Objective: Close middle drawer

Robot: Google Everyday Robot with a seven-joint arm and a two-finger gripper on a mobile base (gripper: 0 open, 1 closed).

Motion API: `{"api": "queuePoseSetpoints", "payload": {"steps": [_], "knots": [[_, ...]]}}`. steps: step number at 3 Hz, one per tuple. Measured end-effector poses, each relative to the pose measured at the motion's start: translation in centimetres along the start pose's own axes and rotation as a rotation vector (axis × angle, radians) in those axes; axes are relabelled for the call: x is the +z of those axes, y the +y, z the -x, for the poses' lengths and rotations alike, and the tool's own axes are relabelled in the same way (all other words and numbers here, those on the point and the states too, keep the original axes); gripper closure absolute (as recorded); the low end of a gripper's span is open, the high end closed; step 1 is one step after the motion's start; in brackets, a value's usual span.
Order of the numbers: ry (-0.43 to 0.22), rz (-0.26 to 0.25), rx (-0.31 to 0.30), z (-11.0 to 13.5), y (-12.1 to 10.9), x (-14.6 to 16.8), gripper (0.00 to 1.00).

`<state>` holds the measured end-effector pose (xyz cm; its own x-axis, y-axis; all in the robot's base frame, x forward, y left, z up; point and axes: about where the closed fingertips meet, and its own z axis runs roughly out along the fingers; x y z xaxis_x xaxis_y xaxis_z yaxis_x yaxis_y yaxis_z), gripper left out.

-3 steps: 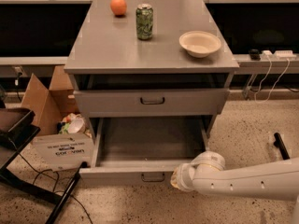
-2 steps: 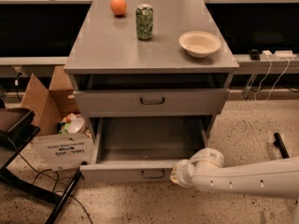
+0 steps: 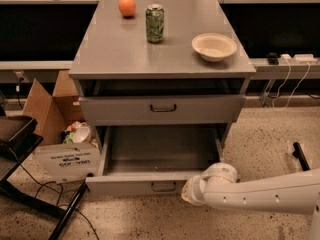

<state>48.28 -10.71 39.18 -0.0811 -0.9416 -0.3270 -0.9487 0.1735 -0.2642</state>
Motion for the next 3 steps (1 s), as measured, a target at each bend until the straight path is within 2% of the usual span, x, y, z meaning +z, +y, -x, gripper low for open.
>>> {"api": "queuePoseSetpoints", "payload": {"steps": [1, 2, 3], "knots": [[-0.004, -0.001, 0.089, -2.0, 1.4, 2.1, 1.0], [0.008, -0.064, 0.192, -5.1, 0.8, 4.0, 1.0], [-0.007, -0.167, 0.253, -7.8, -1.9, 6.2, 1.0]]}}
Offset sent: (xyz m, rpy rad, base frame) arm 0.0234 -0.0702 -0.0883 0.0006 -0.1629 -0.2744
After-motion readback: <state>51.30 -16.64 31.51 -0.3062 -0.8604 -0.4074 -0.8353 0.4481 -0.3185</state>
